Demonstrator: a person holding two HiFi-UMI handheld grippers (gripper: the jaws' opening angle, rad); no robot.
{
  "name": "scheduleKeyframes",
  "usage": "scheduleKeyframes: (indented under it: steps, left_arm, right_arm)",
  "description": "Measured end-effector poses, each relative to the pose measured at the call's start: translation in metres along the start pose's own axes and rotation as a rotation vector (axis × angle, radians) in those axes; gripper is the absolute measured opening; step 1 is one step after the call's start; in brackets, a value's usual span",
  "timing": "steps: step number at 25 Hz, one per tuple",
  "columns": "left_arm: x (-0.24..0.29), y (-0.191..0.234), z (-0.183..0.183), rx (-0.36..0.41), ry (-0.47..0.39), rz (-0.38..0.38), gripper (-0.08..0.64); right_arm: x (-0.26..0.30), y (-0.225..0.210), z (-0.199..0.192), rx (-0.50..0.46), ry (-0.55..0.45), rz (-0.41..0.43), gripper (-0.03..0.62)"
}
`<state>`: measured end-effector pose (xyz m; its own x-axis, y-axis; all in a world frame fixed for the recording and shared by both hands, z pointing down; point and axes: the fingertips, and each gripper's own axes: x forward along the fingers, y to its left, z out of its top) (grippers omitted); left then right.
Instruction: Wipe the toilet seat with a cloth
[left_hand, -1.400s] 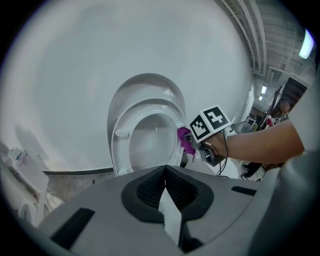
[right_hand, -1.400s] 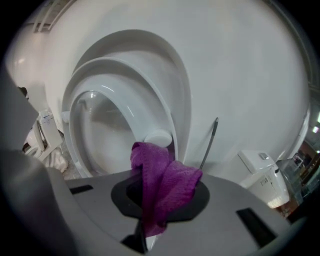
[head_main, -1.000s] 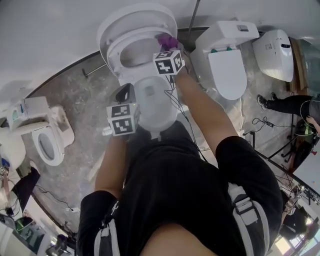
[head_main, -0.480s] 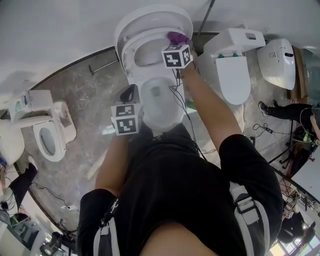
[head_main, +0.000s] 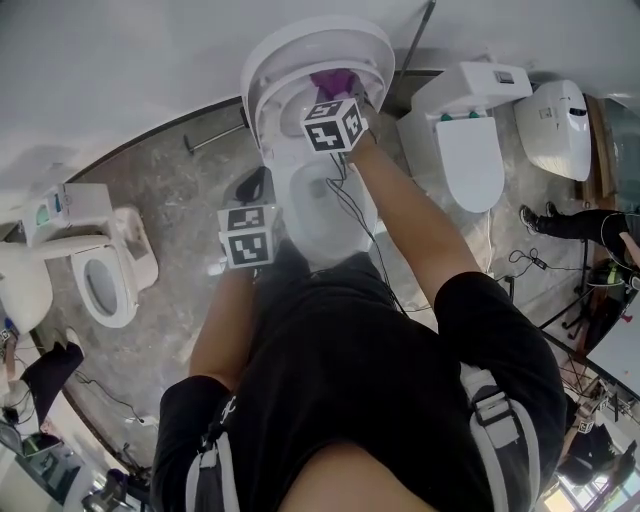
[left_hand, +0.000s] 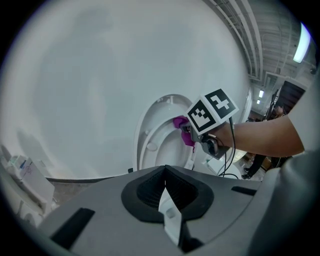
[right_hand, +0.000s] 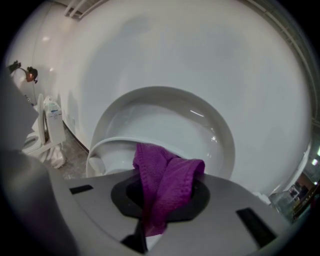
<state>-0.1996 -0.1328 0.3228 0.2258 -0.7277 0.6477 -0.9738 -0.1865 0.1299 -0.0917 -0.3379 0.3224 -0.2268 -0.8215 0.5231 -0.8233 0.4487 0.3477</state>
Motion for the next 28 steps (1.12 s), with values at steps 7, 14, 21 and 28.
scheduleKeyframes:
  steps: [7,14,21,28]
  left_arm:
    - [-0.008,0.023,-0.006,-0.013,0.009,0.028,0.009]
    - [-0.010,0.035,0.002,-0.011,-0.002,0.029,0.009]
    - [0.017,0.019,0.050,0.083,-0.062,-0.047,0.009]
    - [0.062,-0.019,0.117,0.346,-0.139,-0.083,0.031]
  right_arm:
    - [-0.002,0.045,0.016,-0.016,-0.032,0.094,0.048]
    - [-0.006,0.074,0.015,-0.055,-0.011,0.245,0.048]
    - [-0.051,0.053,0.002,-0.007,-0.031,0.285,0.048]
    - [-0.100,-0.014,-0.026,0.191,-0.033,0.191,0.048]
